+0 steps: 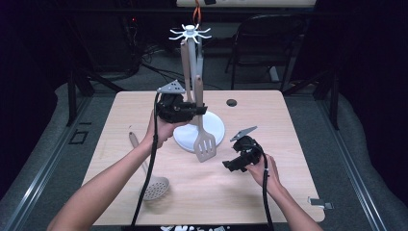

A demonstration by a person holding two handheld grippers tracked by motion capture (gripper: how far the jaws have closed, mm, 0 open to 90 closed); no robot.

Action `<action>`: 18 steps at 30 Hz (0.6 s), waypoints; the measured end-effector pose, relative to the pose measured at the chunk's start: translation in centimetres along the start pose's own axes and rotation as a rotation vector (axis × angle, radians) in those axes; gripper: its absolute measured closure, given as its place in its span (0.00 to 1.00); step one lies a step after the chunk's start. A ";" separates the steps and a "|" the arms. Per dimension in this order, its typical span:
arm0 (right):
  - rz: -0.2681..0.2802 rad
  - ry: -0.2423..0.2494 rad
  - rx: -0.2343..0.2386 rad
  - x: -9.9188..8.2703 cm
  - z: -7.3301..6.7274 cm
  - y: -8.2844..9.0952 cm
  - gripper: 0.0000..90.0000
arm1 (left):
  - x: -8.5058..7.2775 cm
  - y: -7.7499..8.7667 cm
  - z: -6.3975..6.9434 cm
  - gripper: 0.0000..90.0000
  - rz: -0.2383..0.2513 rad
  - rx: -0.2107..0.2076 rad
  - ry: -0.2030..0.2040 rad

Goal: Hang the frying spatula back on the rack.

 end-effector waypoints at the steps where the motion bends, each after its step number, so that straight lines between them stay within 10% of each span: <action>1: -0.009 0.000 -0.003 0.0 0.0 0.1 0.12 | 0.2 -0.1 -0.1 0.85 0.002 0.003 -0.003; 18: -0.025 0.010 -0.012 -0.1 -0.1 -0.3 0.12 | 3.4 -0.1 -1.4 0.85 0.024 0.052 -0.031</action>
Point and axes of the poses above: each handheld gripper's, and its own axes: y roughly backward along the jaws, x roughly out of its top, z roughly to its right, the point moved 7 cm from there along -y, roughly forward along the jaws
